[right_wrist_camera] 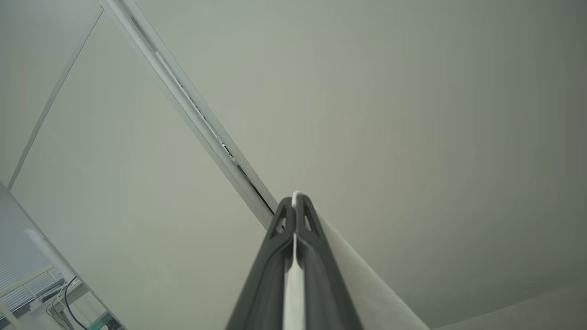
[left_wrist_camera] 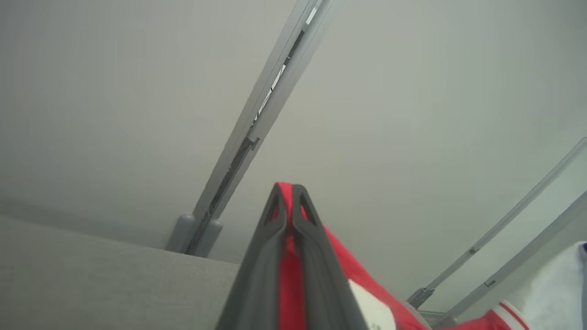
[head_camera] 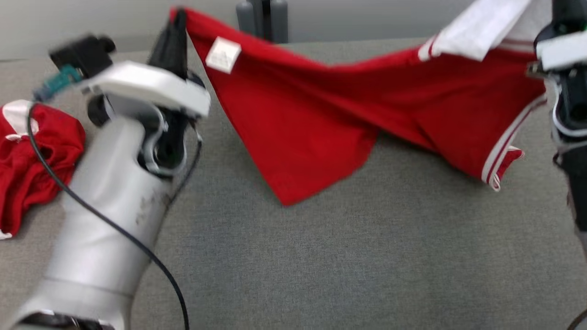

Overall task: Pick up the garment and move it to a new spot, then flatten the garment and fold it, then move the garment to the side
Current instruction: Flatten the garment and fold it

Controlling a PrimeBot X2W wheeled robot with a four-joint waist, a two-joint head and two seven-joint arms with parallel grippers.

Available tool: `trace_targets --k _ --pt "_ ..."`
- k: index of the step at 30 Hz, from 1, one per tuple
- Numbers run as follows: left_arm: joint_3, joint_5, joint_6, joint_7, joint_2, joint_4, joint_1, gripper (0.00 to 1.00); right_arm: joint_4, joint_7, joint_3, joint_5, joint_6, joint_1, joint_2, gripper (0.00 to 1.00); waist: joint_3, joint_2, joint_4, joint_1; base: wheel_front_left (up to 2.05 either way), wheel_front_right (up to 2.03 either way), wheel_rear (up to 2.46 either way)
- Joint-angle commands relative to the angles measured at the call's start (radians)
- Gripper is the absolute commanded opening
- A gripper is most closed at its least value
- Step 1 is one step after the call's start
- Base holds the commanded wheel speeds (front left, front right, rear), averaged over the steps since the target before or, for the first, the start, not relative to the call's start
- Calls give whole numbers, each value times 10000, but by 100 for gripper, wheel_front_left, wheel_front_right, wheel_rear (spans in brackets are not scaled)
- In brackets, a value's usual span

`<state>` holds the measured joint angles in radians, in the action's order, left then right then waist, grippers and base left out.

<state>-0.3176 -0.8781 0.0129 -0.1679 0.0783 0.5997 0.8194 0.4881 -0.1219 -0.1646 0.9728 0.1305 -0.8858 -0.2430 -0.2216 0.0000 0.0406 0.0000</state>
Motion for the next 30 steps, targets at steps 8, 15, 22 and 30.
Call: trace_targets --k 8,15,22,30 --pt "410 460 285 -199 239 1638 5138 0 2563 -881 -294 -1197 8 -5273 120 0 -2515 0 -36 0 0 0 0" --pt "1577 1463 -49 -963 -38 1341 7289 0 2154 -1447 780 -2674 7 -7295 439 0 -3124 0 -179 0 0 0 0" --pt "2242 2460 -627 -966 -262 1232 6078 0 1738 -1434 942 -3239 7 -5679 992 0 -3185 0 -257 0 0 0 0" --pt "1608 1996 -939 -968 -262 2187 4391 0 1827 -1436 842 -2703 7 -3611 836 0 -2853 0 -374 0 0 0 0"
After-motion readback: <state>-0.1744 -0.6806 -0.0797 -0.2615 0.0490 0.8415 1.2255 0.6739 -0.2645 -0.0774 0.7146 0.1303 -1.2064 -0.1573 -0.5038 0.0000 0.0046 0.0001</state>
